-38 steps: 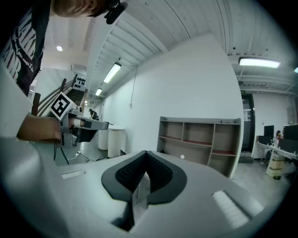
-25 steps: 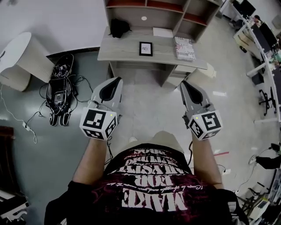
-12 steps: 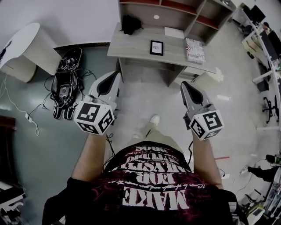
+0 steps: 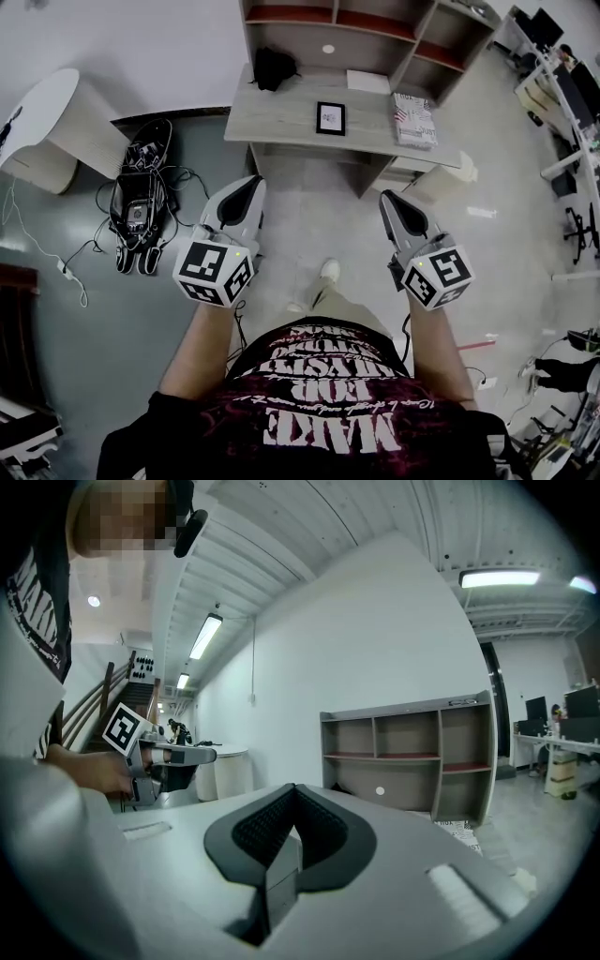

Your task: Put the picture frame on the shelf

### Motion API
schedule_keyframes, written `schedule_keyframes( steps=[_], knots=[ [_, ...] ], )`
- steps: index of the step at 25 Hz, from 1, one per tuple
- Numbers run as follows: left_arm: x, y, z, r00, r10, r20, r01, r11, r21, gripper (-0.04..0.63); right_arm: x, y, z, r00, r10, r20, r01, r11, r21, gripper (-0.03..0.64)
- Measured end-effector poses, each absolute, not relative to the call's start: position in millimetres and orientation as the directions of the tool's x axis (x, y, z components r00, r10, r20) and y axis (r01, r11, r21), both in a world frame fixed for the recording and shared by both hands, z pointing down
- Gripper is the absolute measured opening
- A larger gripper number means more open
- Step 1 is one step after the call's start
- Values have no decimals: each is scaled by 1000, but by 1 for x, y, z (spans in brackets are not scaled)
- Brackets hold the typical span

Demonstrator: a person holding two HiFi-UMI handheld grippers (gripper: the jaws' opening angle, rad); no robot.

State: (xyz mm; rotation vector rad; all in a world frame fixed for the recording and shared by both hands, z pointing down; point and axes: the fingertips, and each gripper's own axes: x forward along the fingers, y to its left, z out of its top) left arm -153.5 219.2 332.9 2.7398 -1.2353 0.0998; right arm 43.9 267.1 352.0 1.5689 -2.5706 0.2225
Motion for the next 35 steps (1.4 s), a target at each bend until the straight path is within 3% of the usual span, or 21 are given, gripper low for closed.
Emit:
schedule_keyframes(
  steps=[35],
  knots=[
    [-45, 86, 342, 663, -727, 179, -744, -666, 51, 0, 125, 123, 350, -536, -834, 132, -841, 513, -173, 28]
  ],
)
